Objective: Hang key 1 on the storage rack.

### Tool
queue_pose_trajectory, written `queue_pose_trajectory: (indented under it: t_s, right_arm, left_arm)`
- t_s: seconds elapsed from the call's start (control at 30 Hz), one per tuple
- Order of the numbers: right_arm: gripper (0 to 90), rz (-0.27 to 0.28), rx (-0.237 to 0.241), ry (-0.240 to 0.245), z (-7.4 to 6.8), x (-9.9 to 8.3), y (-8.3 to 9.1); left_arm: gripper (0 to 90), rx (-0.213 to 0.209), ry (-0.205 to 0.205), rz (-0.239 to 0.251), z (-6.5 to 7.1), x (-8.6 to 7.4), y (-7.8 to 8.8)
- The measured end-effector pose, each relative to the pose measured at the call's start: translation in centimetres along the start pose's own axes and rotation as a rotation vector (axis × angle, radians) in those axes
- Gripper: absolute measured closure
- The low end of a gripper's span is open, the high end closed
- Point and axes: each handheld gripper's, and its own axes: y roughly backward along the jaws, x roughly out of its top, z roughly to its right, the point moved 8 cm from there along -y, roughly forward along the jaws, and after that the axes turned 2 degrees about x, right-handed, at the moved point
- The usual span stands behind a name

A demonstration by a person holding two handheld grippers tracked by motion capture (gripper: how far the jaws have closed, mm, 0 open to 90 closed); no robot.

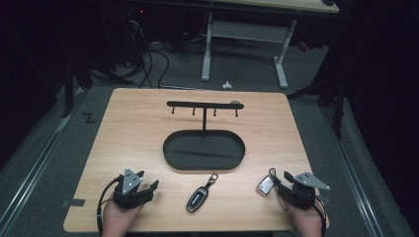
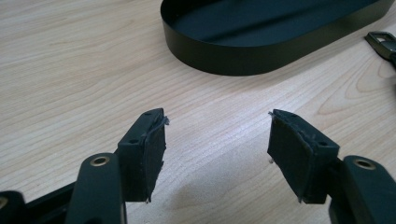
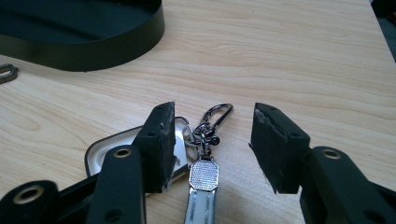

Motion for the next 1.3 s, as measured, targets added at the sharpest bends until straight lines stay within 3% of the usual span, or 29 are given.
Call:
queue_pose_trajectory:
  t_s: [0.33,0.57,0.67,0.8,0.83,0.87,0.9,0.97,1.0,1.03,1.3]
  right_arm:
    - [50.4,0.004,0.002,0.004,-0.1,0.0,0.0]
    - [58.4,-0.001,0.036,0.023,-1.5,0.7,-0.3]
    - [61.7,-0.011,0.096,0.049,-3.5,1.3,-0.7]
    - [62.5,-0.012,0.13,0.074,-5.2,1.8,-0.9]
    - [62.5,-0.016,0.161,0.102,-6.7,2.2,-1.0]
    - [62.5,-0.016,0.161,0.102,-6.7,2.2,-1.0]
    - [64.1,-0.018,0.185,0.129,-8.0,2.5,-1.2]
    - [66.3,-0.02,0.208,0.157,-9.2,2.7,-1.4]
    - [66.3,-0.02,0.208,0.157,-9.2,2.7,-1.4]
    - [67.4,-0.03,0.24,0.18,-10.6,3.0,-1.6]
    - [68.9,-0.06,0.302,0.192,-14.0,3.6,-2.9]
  left_arm:
    - [37.1,-0.006,0.0,0.01,0.1,0.0,0.1]
    - [38.1,-0.009,0.021,0.015,-0.2,-0.1,0.7]
    - [39.9,-0.014,0.029,0.025,-0.3,0.0,1.0]
    - [39.8,-0.012,0.027,0.03,-0.4,0.0,1.0]
    - [39.4,-0.008,0.02,0.027,-0.5,0.0,0.9]
    - [38.9,-0.008,0.02,0.027,-0.5,0.0,0.9]
    - [38.6,-0.01,0.016,0.028,-0.4,0.0,0.7]
    - [38.4,-0.011,0.011,0.026,-0.4,0.0,0.7]
    - [38.4,-0.015,0.006,0.023,-0.3,0.0,0.6]
    - [37.9,-0.014,-0.004,0.022,-0.1,0.0,0.5]
    - [37.1,-0.016,-0.027,0.027,0.3,0.1,0.6]
